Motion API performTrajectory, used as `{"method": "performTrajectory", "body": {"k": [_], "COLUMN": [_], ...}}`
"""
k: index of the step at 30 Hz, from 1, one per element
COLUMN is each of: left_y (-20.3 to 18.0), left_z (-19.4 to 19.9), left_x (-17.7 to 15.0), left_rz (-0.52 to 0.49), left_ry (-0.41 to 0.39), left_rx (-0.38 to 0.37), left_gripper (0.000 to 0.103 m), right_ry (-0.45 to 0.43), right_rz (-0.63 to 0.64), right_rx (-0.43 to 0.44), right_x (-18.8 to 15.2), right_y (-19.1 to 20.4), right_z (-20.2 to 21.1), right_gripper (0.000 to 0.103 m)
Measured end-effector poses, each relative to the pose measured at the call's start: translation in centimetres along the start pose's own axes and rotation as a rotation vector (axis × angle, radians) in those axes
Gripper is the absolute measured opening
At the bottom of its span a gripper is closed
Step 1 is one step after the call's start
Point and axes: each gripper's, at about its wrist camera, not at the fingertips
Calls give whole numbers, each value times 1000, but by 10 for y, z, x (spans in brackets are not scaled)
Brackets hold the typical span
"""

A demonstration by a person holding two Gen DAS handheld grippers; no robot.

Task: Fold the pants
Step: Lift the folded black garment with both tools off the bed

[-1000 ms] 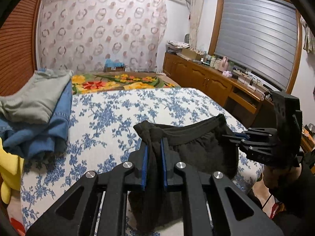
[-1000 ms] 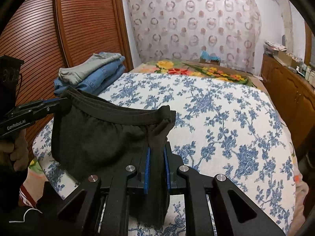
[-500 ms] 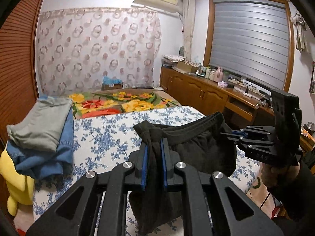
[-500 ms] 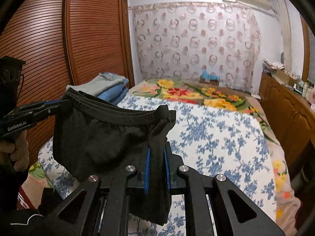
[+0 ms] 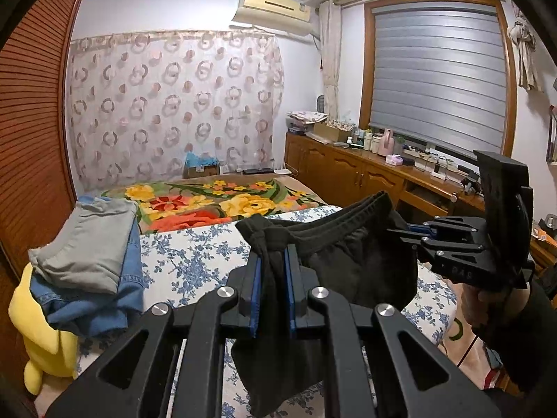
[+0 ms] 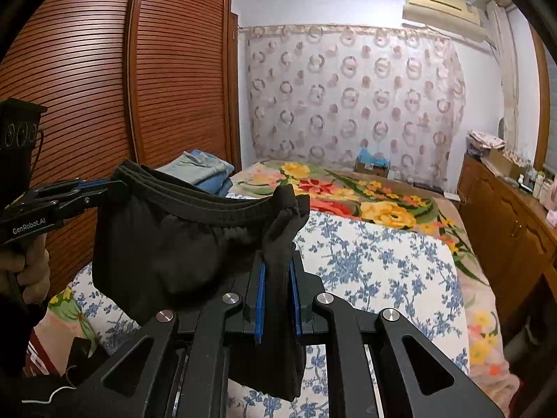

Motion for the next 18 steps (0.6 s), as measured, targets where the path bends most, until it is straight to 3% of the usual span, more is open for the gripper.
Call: {"method": "performTrajectory", "body": {"k": [7,18], "left_y": [11,42], "left_z": [-4,-27], "left_x": [-1,-11], "left_rz": [4,48], "left_ry": [5,48], "left_rx": [24,82], "left_gripper": [13,13], "right_ry": [2,46], "right_rz": [25,48], "right_rx": [20,68], "right_x": [4,13], "right_y": [2,-8], "right_z": [-15,-75], "right_gripper": [12,12]}}
Point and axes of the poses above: each gripper's, at about its wrist camera, not at the fingertips, and z roughly against the way its jaws point, y to its left, x to its top, and after that the axes turned 7 degrees about -y, right-handed
